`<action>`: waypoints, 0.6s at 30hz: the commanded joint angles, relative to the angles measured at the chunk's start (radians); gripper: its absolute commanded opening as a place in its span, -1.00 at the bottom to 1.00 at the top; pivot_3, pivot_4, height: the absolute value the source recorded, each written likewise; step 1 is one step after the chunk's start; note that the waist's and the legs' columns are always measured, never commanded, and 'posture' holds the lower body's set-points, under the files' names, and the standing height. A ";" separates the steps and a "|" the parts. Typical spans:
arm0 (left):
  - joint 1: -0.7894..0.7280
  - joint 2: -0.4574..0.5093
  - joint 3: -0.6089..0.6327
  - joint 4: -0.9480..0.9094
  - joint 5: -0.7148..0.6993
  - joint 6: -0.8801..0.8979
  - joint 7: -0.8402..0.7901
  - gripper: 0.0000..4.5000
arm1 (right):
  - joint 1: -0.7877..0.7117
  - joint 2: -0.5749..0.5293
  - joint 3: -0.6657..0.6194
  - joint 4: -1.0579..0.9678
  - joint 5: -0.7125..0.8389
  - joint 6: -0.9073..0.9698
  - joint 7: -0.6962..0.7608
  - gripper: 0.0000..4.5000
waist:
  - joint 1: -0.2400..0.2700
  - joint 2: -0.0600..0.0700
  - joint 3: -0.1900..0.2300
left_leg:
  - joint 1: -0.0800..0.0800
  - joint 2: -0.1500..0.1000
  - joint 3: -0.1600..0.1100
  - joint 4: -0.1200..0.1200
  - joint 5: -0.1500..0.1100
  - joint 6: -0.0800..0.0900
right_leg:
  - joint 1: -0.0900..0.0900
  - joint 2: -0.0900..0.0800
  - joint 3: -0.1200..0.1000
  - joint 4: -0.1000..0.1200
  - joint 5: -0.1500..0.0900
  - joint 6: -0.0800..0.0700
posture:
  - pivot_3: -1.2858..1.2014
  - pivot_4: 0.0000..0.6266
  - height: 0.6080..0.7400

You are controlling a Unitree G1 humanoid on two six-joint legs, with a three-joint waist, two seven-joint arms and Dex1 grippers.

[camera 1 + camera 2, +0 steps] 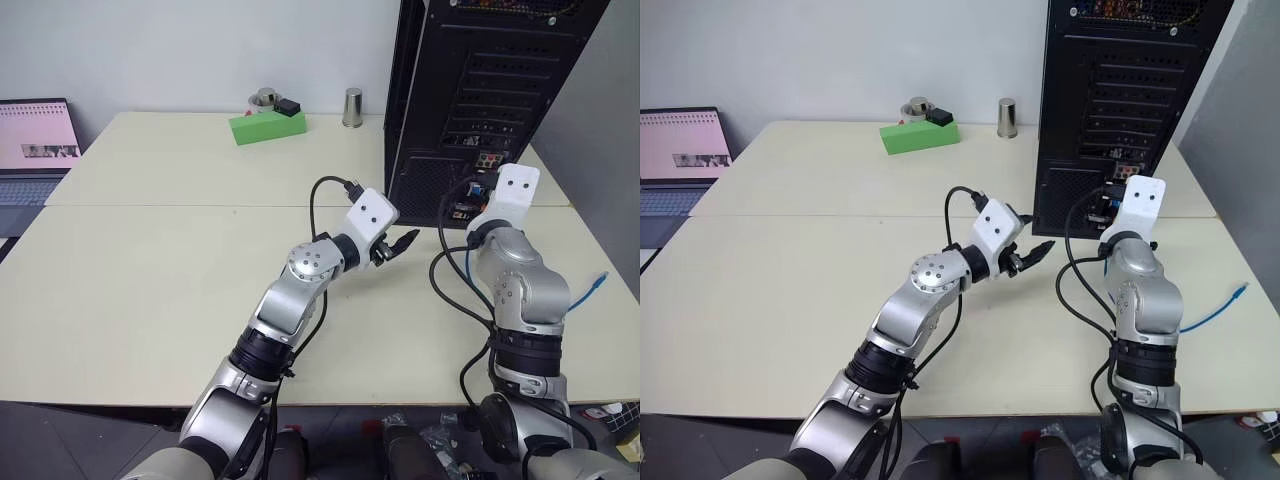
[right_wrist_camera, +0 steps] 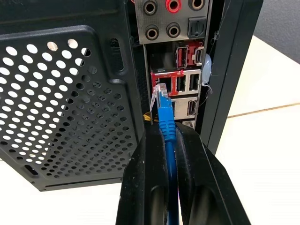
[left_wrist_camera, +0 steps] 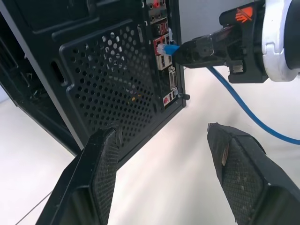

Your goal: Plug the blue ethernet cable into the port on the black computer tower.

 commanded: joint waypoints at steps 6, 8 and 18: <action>-0.013 -0.010 0.027 -0.022 -0.014 -0.024 -0.009 0.37 | -0.031 -0.014 -0.008 -0.007 -0.006 -0.033 -0.002 -1.00 | 0.000 0.000 0.000 | 0.000 0.000 0.000 0.000 0.000 0.000 | 0.000 0.000 0.000 0.000 0.000 0.000 | 0.03 -0.52 1.00; -0.013 -0.009 0.027 -0.022 -0.014 -0.024 -0.010 0.37 | -0.032 -0.011 -0.013 -0.001 -0.005 -0.031 -0.007 -1.00 | 0.000 0.000 0.000 | 0.000 0.000 0.000 0.000 0.000 0.000 | 0.000 0.000 0.000 0.000 0.000 0.000 | 0.03 -0.52 1.00; -0.015 -0.010 0.027 -0.020 -0.012 -0.025 -0.013 0.37 | -0.038 -0.009 -0.021 0.009 -0.006 -0.034 -0.011 -1.00 | 0.000 0.000 0.000 | 0.000 0.000 0.000 0.000 0.000 0.000 | 0.000 0.000 0.000 0.000 0.000 0.000 | 0.03 -0.52 1.00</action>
